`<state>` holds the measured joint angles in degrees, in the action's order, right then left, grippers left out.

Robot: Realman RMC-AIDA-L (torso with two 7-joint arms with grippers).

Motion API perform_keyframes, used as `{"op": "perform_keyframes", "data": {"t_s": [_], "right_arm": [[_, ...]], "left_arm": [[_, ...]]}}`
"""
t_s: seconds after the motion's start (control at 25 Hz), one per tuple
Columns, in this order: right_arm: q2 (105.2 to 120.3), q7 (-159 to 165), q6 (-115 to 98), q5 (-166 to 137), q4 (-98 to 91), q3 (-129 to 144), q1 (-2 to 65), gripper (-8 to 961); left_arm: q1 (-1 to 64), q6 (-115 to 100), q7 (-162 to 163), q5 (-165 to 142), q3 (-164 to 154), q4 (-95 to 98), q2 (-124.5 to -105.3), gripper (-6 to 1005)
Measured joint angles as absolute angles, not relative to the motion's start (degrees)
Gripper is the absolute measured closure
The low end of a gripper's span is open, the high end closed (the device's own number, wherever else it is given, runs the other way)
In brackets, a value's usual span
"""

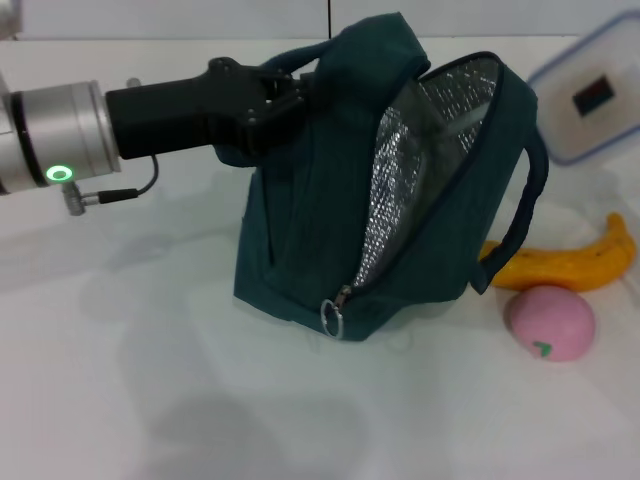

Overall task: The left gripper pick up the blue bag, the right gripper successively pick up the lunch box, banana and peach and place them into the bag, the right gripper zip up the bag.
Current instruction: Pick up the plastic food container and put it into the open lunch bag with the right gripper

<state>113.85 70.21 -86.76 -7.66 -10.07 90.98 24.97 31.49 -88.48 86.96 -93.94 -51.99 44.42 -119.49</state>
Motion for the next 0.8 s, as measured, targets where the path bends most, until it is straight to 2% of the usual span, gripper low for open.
{"op": "perform_keyframes", "data": {"t_s": [0.2, 0.44, 0.6, 0.8], "right_arm": [[113.31, 70.16, -88.92, -7.97, -15.50, 89.05, 26.93, 825], [112.89, 70.45, -90.64, -8.45, -19.17, 89.01, 33.43, 817], [113.40, 70.84, -90.61, -12.17, -19.70, 89.31, 36.19, 812], [114.97, 71.01, -90.27, -15.88, -19.60, 89.34, 36.09, 805]], "left_arm": [[33.53, -85.66, 86.90, -94.37, -53.26, 41.51, -119.46, 922], [33.85, -83.72, 86.79, -94.70, -55.33, 41.29, -119.51, 922], [33.89, -83.62, 86.76, -94.35, -55.48, 41.26, -119.59, 922], [33.93, -82.19, 86.65, -94.24, -55.48, 41.11, -119.61, 922]]}}
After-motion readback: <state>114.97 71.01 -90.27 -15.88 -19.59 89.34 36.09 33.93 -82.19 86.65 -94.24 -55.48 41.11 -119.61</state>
